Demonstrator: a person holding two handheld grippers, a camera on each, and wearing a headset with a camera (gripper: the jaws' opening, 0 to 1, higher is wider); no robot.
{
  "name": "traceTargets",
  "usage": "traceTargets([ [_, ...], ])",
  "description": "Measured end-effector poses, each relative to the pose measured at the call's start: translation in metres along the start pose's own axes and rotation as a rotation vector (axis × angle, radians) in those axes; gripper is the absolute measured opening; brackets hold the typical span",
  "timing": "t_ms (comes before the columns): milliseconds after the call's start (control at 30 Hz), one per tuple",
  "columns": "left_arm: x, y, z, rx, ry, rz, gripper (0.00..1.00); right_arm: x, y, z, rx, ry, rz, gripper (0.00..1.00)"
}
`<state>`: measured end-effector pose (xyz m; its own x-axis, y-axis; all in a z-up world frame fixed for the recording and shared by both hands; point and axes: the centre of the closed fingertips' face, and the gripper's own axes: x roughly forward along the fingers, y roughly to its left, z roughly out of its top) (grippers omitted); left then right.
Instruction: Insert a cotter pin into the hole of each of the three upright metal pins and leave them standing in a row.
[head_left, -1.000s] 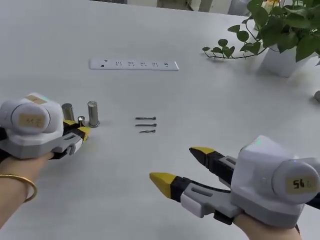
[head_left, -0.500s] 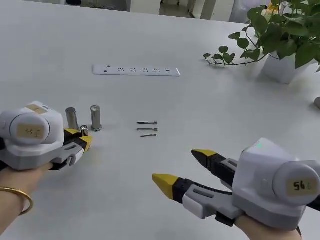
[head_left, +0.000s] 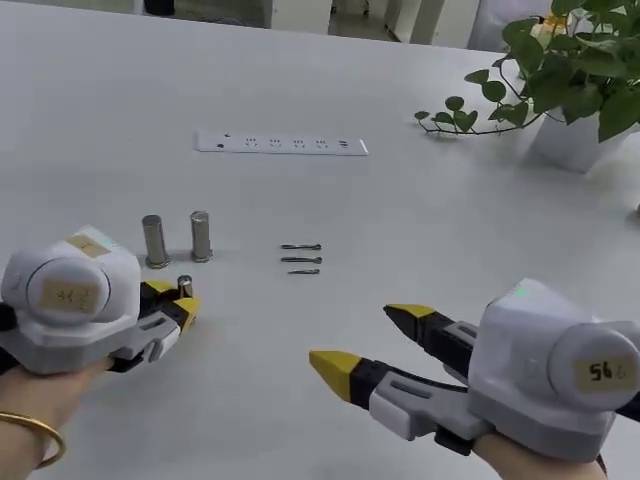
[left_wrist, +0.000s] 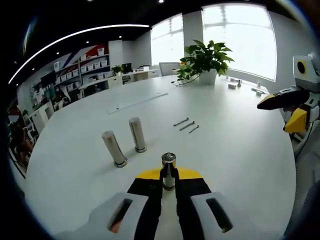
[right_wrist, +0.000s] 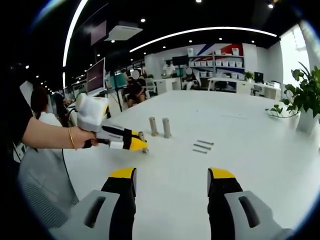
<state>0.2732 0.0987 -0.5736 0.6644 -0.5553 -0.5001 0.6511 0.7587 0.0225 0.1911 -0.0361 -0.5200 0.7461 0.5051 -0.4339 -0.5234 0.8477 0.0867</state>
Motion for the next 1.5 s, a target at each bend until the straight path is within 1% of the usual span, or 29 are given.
traceTargets([
  [167,-0.0009,-0.0037,-0.0027,0.0,0.002,-0.009,0.06,-0.0006,0.0,-0.0011,0.0,0.004,0.002,0.53],
  [300,0.0005,-0.0039,-0.0092,-0.001,0.011,-0.009,0.06,-0.0011,-0.0006,-0.002,0.0,0.006,0.002,0.53],
  [333,0.0001,-0.0035,-0.0086,-0.004,0.002,-0.007,0.06,-0.0011,-0.0006,-0.002,0.0,0.006,0.002,0.53],
  [433,-0.0004,-0.0035,-0.0093,-0.005,0.003,-0.002,0.06,-0.0009,-0.0006,-0.0022,0.0,0.008,0.003,0.52],
  [533,-0.0013,-0.0057,-0.0089,0.018,-0.001,-0.001,0.06,-0.0003,-0.0004,-0.0022,0.004,0.008,0.004,0.52],
  [633,-0.001,-0.0034,-0.0088,0.01,-0.002,0.008,0.06,0.0002,-0.0002,-0.0026,0.006,0.011,0.005,0.52],
  [767,-0.001,-0.0034,-0.0087,0.017,-0.002,0.014,0.06,0.0008,-0.0002,-0.002,0.013,0.006,0.007,0.51],
  [867,-0.0009,-0.0032,-0.0088,0.021,0.003,0.018,0.06,0.0004,-0.002,-0.0039,0.014,0.013,0.005,0.51],
  [933,-0.001,-0.0033,-0.0089,0.013,0.005,0.019,0.07,0.0002,-0.0026,-0.0053,0.018,0.02,0.009,0.51],
  [1000,-0.0001,-0.0026,-0.0088,0.013,0.005,0.02,0.07,0.0,-0.004,-0.0059,0.007,0.027,0.009,0.51],
  [1100,0.0,-0.0016,-0.008,0.01,0.002,0.027,0.09,-0.0002,-0.0059,-0.0051,0.006,0.029,0.009,0.51],
  [1200,-0.0007,0.0002,-0.0071,0.007,-0.001,0.035,0.13,0.0001,-0.0067,-0.0038,0.003,0.029,0.009,0.51],
  [1333,-0.0023,0.0014,-0.0065,-0.003,-0.005,0.036,0.18,0.0015,-0.006,-0.0021,-0.004,0.031,0.017,0.51],
  [1400,-0.0027,0.0003,-0.0065,-0.014,-0.006,0.027,0.2,0.0027,-0.006,-0.0005,-0.016,0.036,0.025,0.51],
  [1500,-0.0026,-0.0002,-0.0082,-0.025,0.002,0.027,0.23,0.004,-0.0067,0.0027,-0.026,0.037,0.035,0.51],
])
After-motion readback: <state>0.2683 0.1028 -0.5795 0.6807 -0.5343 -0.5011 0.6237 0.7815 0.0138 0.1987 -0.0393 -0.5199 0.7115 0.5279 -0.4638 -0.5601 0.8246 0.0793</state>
